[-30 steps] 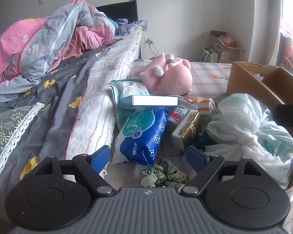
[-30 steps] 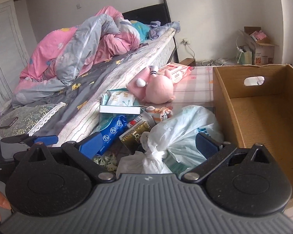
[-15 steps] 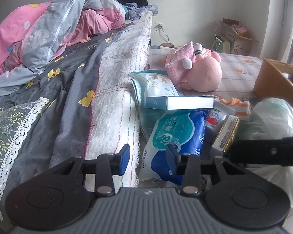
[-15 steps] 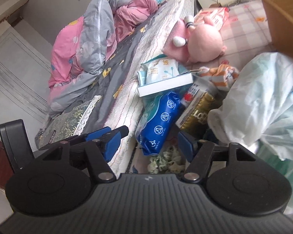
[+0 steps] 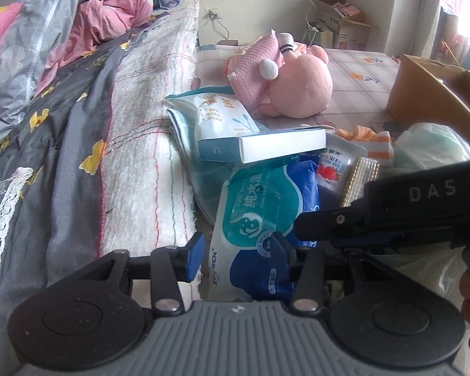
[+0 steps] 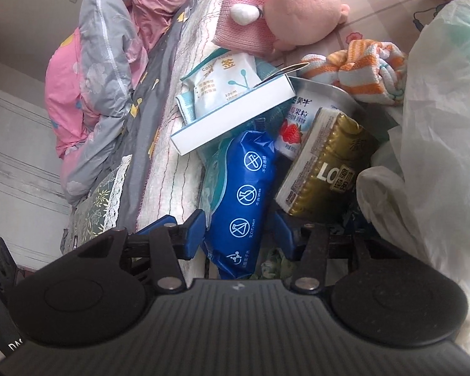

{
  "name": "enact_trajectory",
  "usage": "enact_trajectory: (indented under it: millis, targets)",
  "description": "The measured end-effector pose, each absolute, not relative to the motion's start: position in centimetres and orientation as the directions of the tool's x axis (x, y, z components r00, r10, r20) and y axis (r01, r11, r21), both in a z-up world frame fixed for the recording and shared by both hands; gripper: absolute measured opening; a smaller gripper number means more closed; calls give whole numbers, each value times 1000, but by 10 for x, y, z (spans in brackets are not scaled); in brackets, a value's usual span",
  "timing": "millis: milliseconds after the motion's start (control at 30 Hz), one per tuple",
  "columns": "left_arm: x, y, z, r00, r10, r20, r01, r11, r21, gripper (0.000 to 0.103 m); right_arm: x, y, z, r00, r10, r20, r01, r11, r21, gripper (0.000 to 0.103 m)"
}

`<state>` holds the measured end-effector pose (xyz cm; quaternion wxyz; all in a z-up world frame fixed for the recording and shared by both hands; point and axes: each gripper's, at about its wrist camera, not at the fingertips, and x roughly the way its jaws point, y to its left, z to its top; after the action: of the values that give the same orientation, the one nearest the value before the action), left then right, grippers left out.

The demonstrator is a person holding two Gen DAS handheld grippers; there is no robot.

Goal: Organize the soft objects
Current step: 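Close the right gripper on the blue wet-wipe pack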

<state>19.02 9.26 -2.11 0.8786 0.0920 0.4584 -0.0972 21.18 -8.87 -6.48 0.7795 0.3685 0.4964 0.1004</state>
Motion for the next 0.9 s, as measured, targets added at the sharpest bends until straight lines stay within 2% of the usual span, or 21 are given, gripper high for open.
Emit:
enact_trajectory:
  millis: [167,300,533,633,900]
  targets:
    - [217,92,-30,483,-121,-867,303,952,36,66,219,-96,-74,480,549,-685,234,672,702,41]
    - [236,97,-36,387,-189,-902,323,945,-59,70,221,-103,-76,485,548,-681,243,664,707,34]
    - [248,103,-41,253,-251,-934,323,932,-163,71,224,-106,-76,482,544,-687,231,678,698,34]
    - [247,103,-43,216,-293,-931,341,917,-209,79,226,-104,-78,462,552,-694,217,689,692,35]
    - [243,81,-47,230,-224,-947,385,915,-123,83,233,-95,-84,431,561,-707,185,712,677,37]
